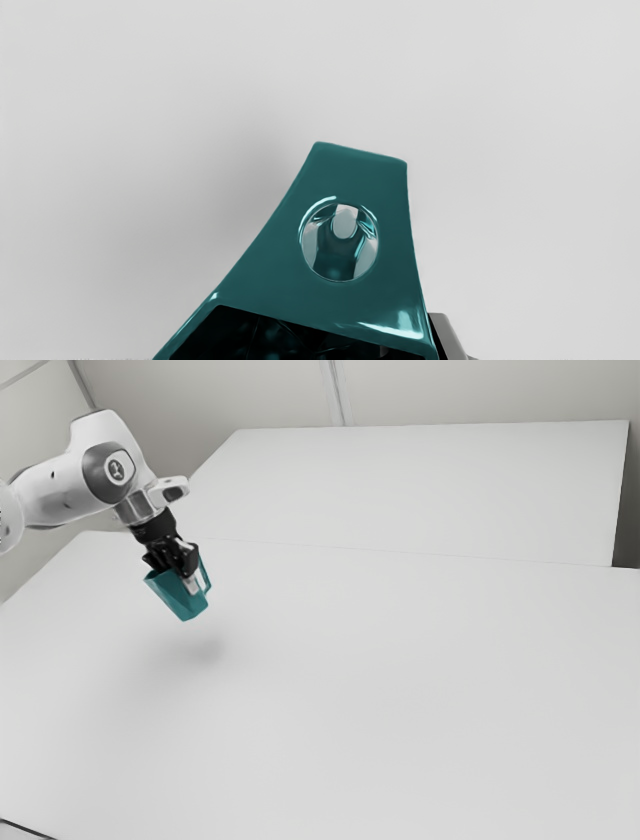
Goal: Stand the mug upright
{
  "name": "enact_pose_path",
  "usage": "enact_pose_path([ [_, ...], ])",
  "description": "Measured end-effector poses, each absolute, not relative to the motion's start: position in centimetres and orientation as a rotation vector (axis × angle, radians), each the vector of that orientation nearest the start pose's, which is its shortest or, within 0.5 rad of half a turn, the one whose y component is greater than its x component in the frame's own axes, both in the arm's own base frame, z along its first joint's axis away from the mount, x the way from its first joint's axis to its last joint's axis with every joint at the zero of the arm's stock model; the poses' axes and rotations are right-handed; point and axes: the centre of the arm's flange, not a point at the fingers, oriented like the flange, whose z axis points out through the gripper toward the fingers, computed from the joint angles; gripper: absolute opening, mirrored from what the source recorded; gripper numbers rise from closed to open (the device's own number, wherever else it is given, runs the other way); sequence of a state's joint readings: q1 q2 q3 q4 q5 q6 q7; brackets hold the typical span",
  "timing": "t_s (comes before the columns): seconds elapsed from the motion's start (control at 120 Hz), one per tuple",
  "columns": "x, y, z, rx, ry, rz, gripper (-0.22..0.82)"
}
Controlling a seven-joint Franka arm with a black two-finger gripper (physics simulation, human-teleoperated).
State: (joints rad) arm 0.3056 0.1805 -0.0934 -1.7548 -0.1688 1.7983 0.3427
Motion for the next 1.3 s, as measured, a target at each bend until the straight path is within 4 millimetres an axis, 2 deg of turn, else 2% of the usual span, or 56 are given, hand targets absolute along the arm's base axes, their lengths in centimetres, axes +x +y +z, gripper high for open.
enact_pose_path([
  [0.3,59.4,5.7,44.3,-3.195,0.120,0.196,-0.17],
  [0.667,57.8,1.2,41.7,-3.129,0.007,0.214,-0.17],
  [1.033,56.9,-1.7,39.1,-3.085,-0.101,0.207,-0.17],
  [1.3,56.1,-2.4,36.7,-3.065,-0.202,0.221,-0.18],
])
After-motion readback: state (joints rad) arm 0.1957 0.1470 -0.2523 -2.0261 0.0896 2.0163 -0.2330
